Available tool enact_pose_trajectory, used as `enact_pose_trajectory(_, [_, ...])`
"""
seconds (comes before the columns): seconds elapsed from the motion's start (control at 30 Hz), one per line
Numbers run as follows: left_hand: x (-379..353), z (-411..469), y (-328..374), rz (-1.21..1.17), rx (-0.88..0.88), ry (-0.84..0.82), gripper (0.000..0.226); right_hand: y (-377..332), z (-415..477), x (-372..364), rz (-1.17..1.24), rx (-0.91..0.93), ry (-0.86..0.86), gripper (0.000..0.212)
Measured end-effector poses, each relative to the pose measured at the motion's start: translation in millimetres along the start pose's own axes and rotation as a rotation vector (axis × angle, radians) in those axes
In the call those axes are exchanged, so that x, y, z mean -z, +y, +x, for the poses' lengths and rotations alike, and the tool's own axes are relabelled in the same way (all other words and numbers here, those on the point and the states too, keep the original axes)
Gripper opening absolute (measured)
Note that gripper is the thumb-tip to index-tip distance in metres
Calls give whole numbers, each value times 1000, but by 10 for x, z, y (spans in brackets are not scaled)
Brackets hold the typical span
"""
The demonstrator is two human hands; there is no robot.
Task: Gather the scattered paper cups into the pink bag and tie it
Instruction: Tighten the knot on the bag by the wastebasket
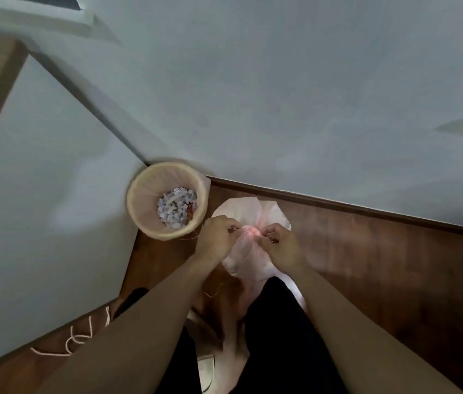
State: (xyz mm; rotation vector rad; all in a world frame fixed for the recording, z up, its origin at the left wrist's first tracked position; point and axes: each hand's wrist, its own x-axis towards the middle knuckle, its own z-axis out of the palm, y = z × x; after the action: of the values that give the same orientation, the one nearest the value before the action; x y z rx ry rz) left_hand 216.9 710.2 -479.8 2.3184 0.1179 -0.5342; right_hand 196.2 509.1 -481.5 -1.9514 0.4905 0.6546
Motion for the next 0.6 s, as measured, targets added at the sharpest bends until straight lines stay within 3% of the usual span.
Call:
enact_pose_trajectory(0.17, [-116,127,-148,-88,70,-39,17,79,209,-119,-21,65,18,9])
enact_pose_trajectory(0.33, [110,-36,-43,-155,142,-87,41,-114,50,-61,-24,141,-20,20])
enact_pose_trajectory(0.6, [1046,-980,708,-129,155,-28,27,-979,-1048,477,-16,153,-97,23])
